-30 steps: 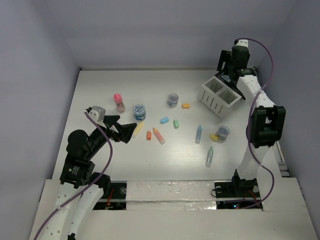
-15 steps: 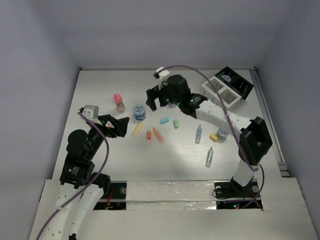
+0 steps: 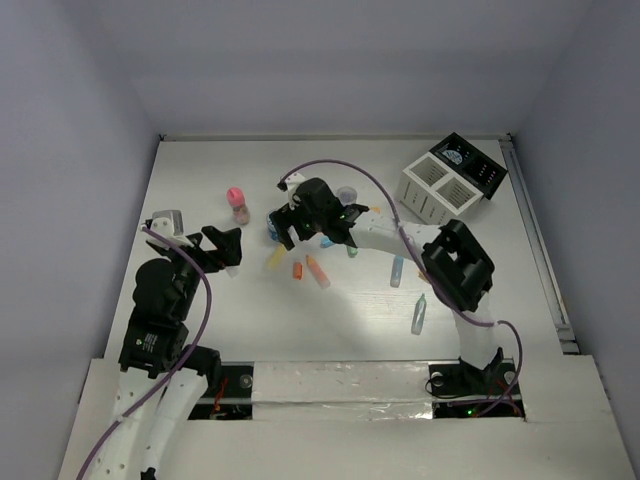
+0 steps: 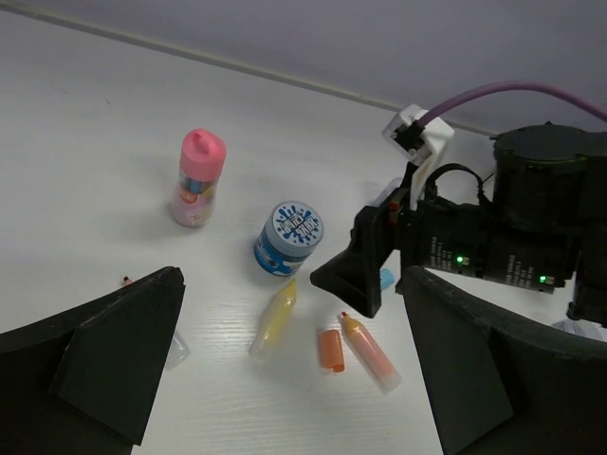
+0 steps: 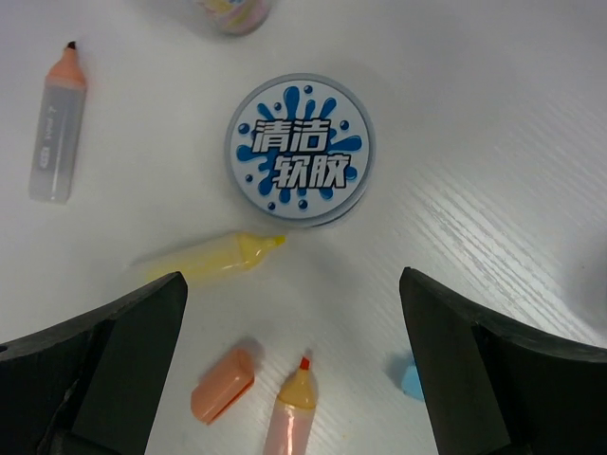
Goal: Sort the stationery into containers
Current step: Pick up the stationery from the center of the board.
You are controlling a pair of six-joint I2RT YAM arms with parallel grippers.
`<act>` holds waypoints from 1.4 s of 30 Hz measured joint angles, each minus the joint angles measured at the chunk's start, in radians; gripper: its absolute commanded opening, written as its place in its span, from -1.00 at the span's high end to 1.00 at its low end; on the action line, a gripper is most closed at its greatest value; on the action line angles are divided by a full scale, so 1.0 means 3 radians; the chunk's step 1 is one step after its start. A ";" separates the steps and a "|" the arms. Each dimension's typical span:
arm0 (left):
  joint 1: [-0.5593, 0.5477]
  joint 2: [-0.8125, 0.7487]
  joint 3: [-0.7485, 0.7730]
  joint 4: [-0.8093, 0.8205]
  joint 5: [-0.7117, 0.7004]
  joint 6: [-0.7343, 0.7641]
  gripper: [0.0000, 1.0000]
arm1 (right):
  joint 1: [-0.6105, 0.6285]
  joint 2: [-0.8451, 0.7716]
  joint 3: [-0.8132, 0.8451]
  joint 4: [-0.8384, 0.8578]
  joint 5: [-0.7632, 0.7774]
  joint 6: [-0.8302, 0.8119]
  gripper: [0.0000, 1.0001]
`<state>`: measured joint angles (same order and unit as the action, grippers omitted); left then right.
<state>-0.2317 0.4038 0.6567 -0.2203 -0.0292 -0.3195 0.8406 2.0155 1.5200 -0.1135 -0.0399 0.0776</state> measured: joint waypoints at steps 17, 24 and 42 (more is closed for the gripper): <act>0.0000 0.0074 0.0000 0.0010 0.0229 0.0005 -0.98 | 0.0061 0.0782 0.0830 -0.0072 0.0322 0.0178 -0.71; 0.0036 0.0097 0.0000 0.0022 0.0272 0.0009 -0.98 | 0.0061 0.0788 0.0910 -0.0069 0.0506 0.0192 -0.28; 0.0037 0.0109 0.0000 0.0023 0.0296 0.0010 -0.98 | 0.0058 0.0837 0.1147 -0.0231 0.0930 0.0182 0.24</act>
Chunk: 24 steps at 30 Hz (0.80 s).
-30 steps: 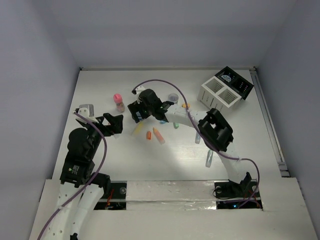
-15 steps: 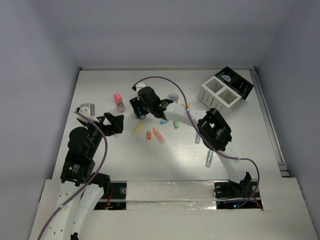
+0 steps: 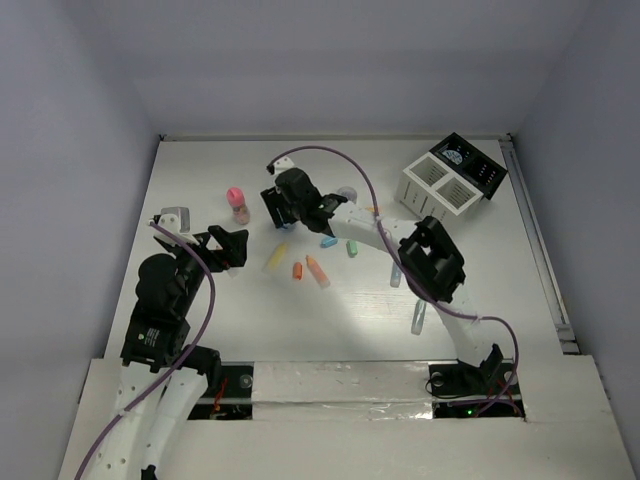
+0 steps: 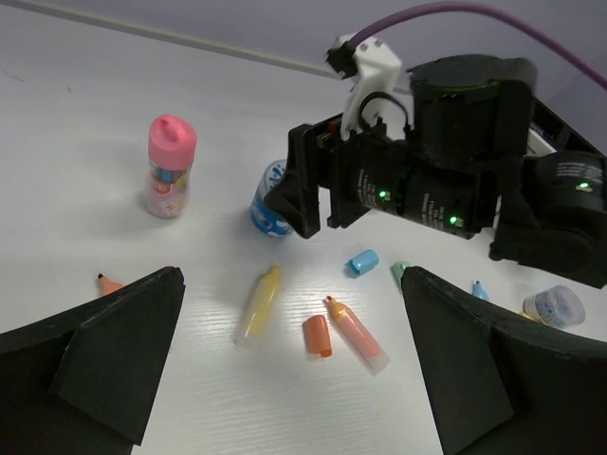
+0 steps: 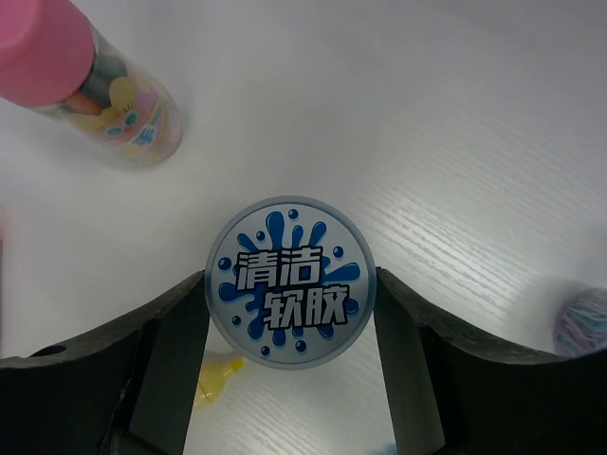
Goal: Sort the stationery into containers
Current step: Pick up the stationery from the center of the board, then place the stationery in the storage box.
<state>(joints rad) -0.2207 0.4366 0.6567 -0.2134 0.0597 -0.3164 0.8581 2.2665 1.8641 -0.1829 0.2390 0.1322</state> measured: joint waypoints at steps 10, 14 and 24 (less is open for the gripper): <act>0.0000 -0.0008 0.0000 0.0000 0.0036 0.0001 -0.98 | -0.0473 -0.1115 -0.0540 0.0062 0.0149 0.0004 0.24; 0.0000 -0.0034 0.0000 0.0001 0.0055 0.0003 -0.98 | -0.1146 -0.1595 -0.0739 0.0072 0.0150 0.0100 0.23; -0.0113 -0.0048 0.0000 0.0006 0.0052 0.0014 -0.98 | -0.2337 -0.1785 -0.0814 0.0036 0.0351 0.0196 0.23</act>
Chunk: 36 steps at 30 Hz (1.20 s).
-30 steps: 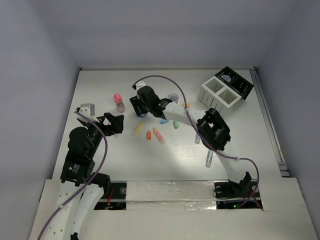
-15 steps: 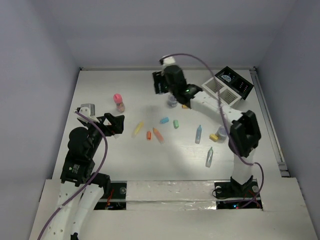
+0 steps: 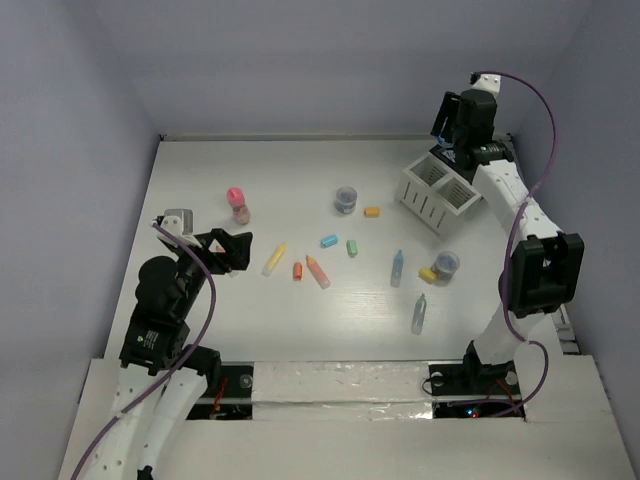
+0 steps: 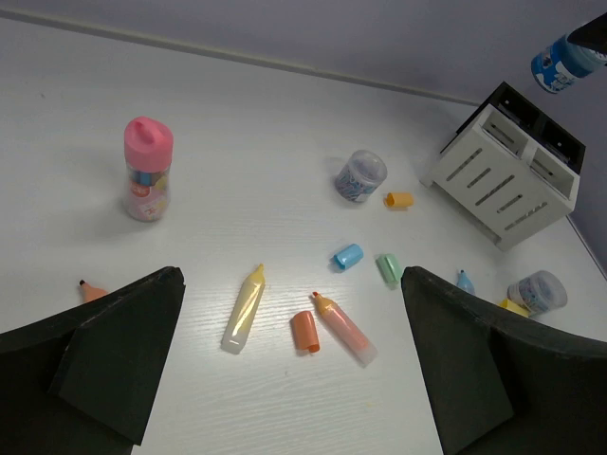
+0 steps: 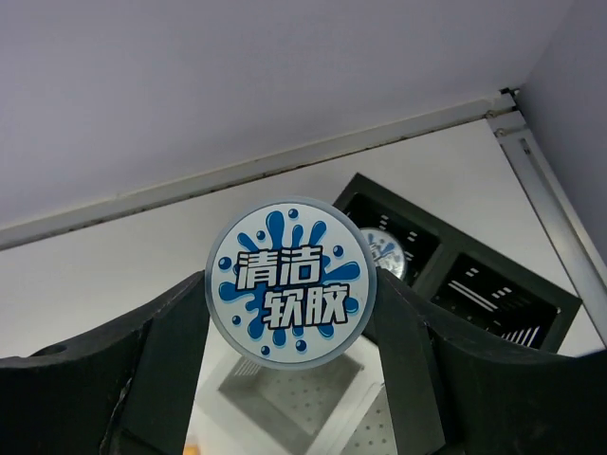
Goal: Sort the stationery into containers
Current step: Place the stationery in the storage box.
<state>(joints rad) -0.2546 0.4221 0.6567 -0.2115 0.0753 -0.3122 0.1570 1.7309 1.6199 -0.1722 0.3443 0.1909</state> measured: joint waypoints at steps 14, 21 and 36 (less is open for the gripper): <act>-0.0028 0.0061 0.0000 0.0000 -0.0003 0.0017 -0.98 | -0.0399 0.0538 0.0064 0.0041 -0.0057 -0.0047 0.24; -0.0028 0.0097 0.0000 0.0000 -0.0003 0.0028 -0.98 | -0.0441 0.0570 0.0106 0.0052 -0.0145 -0.0071 0.23; -0.0028 0.0117 0.0000 0.0001 -0.0003 0.0029 -0.98 | -0.0441 0.0804 0.0290 0.0006 -0.0187 -0.0113 -0.99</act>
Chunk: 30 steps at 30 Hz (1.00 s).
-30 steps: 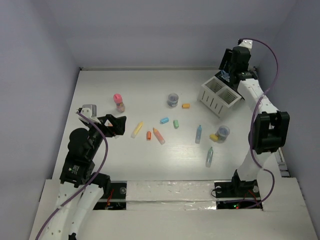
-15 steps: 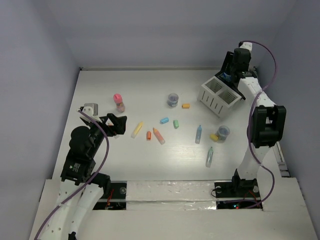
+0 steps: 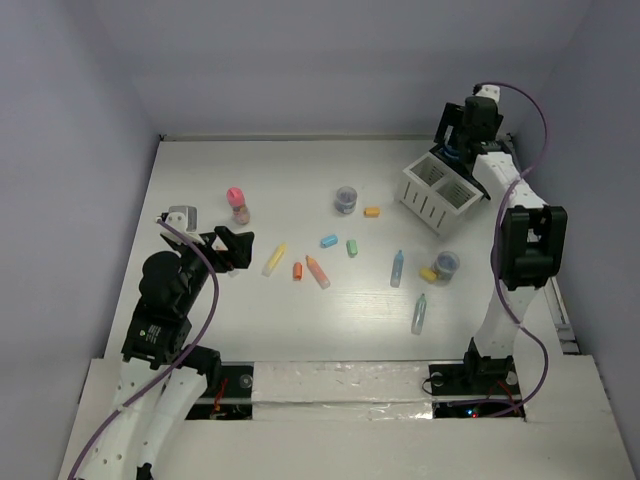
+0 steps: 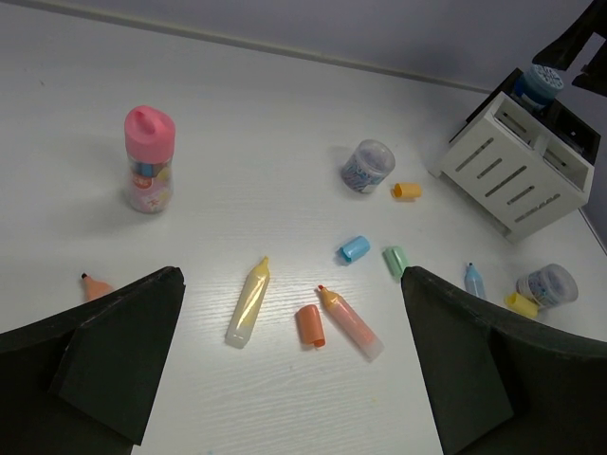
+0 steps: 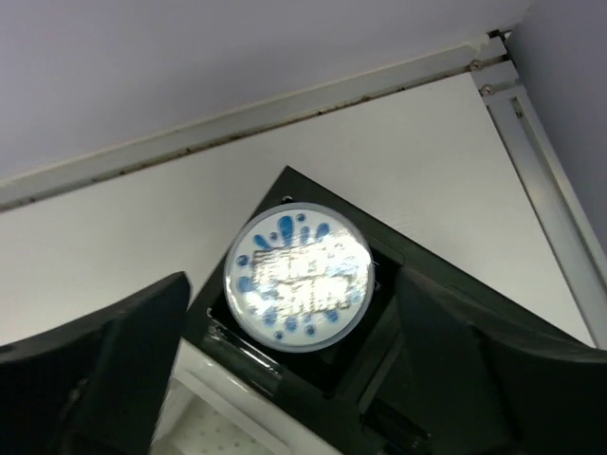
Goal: Sort the stationery into containers
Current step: Place the stationery in the storage box, then pick up the stationery from the center of the board.
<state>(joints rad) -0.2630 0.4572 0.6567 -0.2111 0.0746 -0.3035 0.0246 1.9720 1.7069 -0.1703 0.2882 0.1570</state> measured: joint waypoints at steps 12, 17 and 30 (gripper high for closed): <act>0.0003 0.0000 0.0000 0.0004 0.0004 -0.0001 -0.98 | 0.0170 -0.0604 -0.0312 0.0066 -0.0626 0.0267 -1.00; 0.0018 0.0000 0.0000 0.0005 0.0014 0.0000 -0.98 | 0.0827 -0.0980 -0.0641 0.0127 -0.0781 0.0272 -1.00; 0.0074 0.0000 0.0000 0.0013 0.0062 0.0000 -0.98 | 0.1540 0.0033 -0.0584 -0.0334 -0.0749 0.0086 -1.00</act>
<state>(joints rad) -0.2409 0.4572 0.6567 -0.2073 0.0933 -0.3035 0.4866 1.9820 1.5318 -0.2707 0.0635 0.1829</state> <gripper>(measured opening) 0.990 0.995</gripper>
